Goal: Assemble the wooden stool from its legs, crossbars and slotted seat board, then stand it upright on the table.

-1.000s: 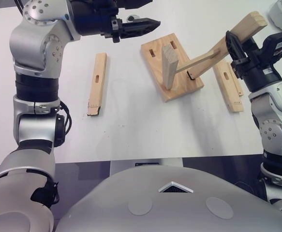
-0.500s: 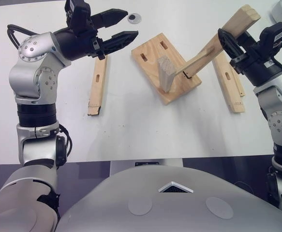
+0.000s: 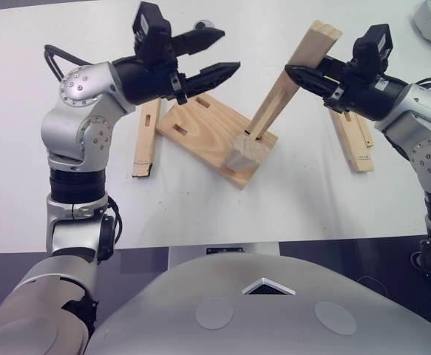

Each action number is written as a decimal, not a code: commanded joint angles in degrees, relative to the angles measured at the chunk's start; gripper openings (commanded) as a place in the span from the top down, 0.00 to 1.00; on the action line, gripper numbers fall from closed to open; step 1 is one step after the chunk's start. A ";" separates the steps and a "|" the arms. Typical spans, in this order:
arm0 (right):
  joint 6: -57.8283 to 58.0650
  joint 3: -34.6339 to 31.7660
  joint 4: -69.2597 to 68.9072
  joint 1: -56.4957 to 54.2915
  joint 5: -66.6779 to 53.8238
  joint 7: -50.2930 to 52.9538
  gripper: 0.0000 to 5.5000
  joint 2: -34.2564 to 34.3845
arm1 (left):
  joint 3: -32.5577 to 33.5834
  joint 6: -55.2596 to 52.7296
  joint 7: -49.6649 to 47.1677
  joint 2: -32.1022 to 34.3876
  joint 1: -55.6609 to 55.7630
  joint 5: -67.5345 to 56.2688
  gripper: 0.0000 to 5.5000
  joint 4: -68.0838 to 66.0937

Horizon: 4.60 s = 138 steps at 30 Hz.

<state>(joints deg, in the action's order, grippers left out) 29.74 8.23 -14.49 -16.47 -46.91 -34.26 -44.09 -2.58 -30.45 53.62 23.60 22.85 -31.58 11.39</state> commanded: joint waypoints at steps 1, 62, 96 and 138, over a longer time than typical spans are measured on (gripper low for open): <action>10.55 10.22 5.17 1.78 10.71 -2.63 0.78 -4.29 | -4.34 -1.26 2.34 -1.67 2.82 0.55 0.43 -5.64; 3.84 13.39 -4.84 0.66 19.90 5.13 0.77 -7.34 | -22.62 -21.91 -7.82 -0.32 1.06 4.48 0.43 -8.83; 16.09 -10.08 -16.16 30.72 2.16 47.23 0.77 2.06 | 17.91 -9.90 -33.51 -0.32 -14.89 -2.38 0.43 18.18; 8.02 -10.10 -26.79 5.69 -2.86 28.87 0.53 16.13 | 13.43 -3.68 -46.18 -7.92 -15.42 4.55 0.43 21.12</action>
<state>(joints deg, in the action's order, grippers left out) 37.04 -2.34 -39.48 -10.11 -53.00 -9.07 -29.12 11.24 -34.55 7.98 15.85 6.20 -27.43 33.29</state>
